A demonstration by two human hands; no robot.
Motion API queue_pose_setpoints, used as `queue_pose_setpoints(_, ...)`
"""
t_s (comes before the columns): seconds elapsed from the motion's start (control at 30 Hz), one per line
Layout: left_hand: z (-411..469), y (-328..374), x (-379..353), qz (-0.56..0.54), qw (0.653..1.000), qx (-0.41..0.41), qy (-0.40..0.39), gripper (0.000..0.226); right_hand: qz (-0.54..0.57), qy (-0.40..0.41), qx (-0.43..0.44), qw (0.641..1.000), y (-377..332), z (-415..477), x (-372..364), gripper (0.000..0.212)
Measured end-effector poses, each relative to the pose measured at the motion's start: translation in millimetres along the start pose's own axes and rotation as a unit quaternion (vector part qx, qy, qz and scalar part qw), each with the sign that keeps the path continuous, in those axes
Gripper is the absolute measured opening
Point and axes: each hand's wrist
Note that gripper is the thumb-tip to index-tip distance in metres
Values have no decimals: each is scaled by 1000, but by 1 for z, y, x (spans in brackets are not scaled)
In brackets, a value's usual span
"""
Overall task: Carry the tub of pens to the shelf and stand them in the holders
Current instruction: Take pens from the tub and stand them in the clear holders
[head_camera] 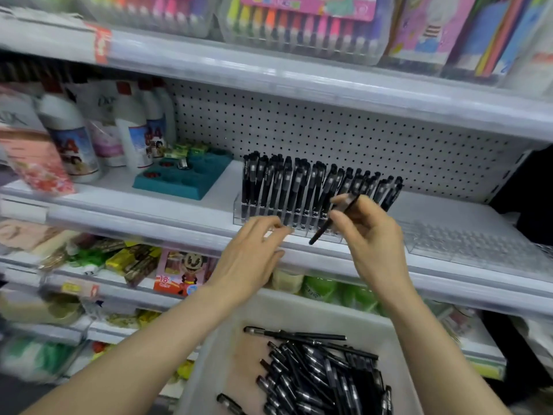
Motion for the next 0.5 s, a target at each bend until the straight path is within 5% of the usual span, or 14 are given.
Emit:
queue_pose_setpoints(0.27, 23, -29, -3, 97, 994, 26, -42, 60, -6, 90, 28, 996, -26, 56, -18, 39)
queue_pose_setpoints(0.5, 21, -32, -10, 92, 994, 35, -37, 61, -64, 94, 18, 993, -9, 66, -39, 43)
Point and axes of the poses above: each hand's wrist, its own z-axis towards the middle knuckle, its own x-axis out of the back of the hand, y = z × x, and after that the axes turned 7 degrees about -x, right-handed
